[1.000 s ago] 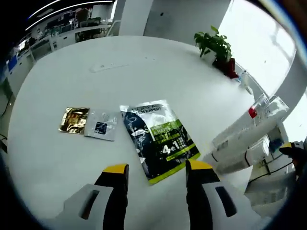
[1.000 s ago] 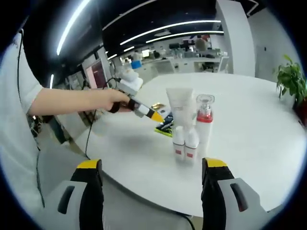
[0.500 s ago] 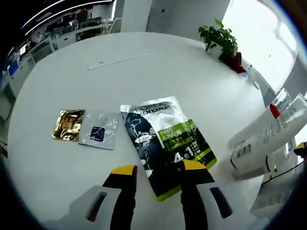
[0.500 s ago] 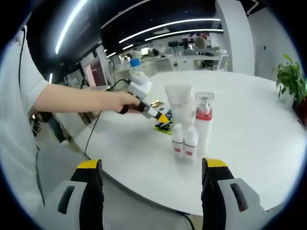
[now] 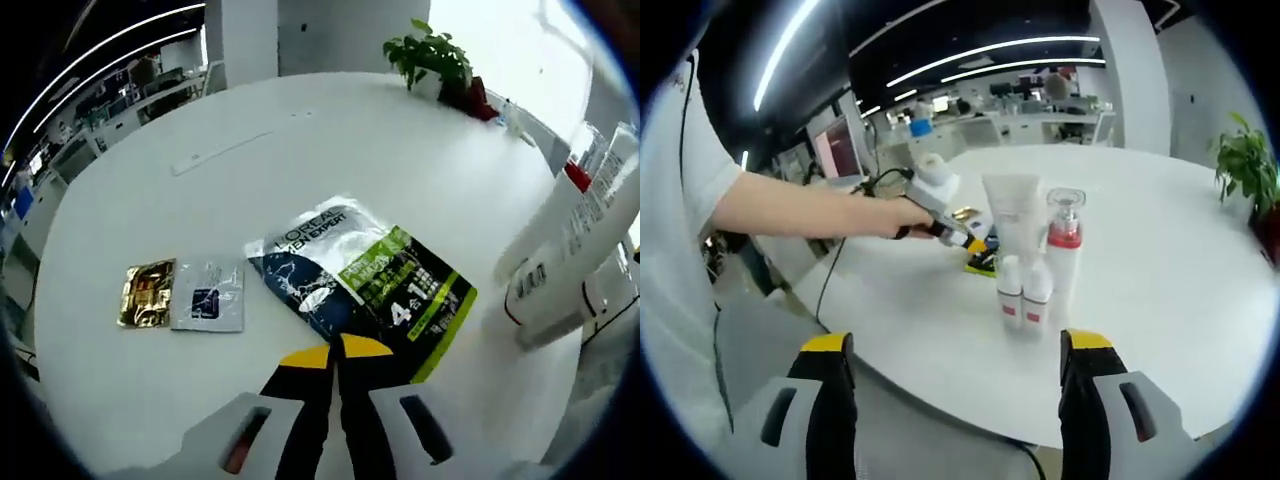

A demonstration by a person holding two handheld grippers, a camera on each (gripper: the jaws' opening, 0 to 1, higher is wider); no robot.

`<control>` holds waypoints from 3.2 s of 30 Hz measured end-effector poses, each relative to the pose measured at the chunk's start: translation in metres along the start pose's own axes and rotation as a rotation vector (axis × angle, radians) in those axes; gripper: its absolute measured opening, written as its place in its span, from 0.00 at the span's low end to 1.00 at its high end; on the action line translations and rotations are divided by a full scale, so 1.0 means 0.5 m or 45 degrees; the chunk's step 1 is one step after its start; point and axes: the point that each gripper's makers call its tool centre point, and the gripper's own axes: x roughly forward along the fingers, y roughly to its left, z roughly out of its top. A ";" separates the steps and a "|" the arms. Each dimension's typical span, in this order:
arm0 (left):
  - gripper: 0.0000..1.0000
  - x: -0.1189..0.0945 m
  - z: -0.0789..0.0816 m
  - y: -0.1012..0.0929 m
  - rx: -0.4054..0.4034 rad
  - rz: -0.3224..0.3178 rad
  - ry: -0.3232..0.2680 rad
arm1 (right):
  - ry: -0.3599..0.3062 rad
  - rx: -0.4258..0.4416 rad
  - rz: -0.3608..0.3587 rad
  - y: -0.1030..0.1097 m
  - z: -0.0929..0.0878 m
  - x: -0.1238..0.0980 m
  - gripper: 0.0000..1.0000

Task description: Arrange the skincare products in the storage area until every visible bottle or jar stands upright without overlapping.

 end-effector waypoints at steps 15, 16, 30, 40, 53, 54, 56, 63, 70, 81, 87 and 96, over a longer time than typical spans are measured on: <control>0.01 -0.084 0.048 0.014 -0.407 -0.084 -0.205 | -0.019 -0.011 0.053 0.015 0.009 0.001 0.85; 0.01 -0.090 0.050 0.016 -0.428 -0.089 -0.217 | -0.023 -0.010 0.058 0.016 0.010 0.000 0.84; 0.01 -0.205 0.046 0.001 -0.919 -0.312 -0.419 | -0.105 0.028 0.149 0.047 0.046 0.000 0.82; 0.01 -0.291 0.035 -0.008 -1.013 -0.387 -0.527 | -0.105 -0.022 0.274 0.112 0.062 0.021 0.82; 0.01 -0.462 0.059 -0.080 -0.962 -0.651 -0.745 | -0.157 0.055 0.452 0.178 0.084 0.036 0.82; 0.01 -0.479 0.062 -0.089 -0.953 -0.676 -0.766 | -0.166 0.081 0.476 0.184 0.086 0.038 0.82; 0.01 -0.508 0.068 -0.102 -0.938 -0.713 -0.802 | -0.177 0.114 0.505 0.189 0.089 0.040 0.81; 0.01 -0.577 0.081 -0.123 -0.887 -0.822 -0.878 | -0.185 0.190 0.571 0.197 0.099 0.059 0.81; 0.01 -0.637 0.095 -0.134 -0.839 -0.922 -0.960 | -0.251 0.373 0.707 0.217 0.135 0.077 0.81; 0.01 -0.720 0.095 -0.180 -0.793 -1.048 -1.062 | -0.461 0.708 1.037 0.282 0.226 0.027 0.65; 0.01 -0.747 0.091 -0.207 -0.757 -1.069 -1.080 | -0.556 0.824 1.109 0.279 0.256 0.000 0.39; 0.01 -0.762 0.070 -0.212 -0.768 -1.047 -1.104 | -0.667 0.792 1.122 0.279 0.277 -0.037 0.07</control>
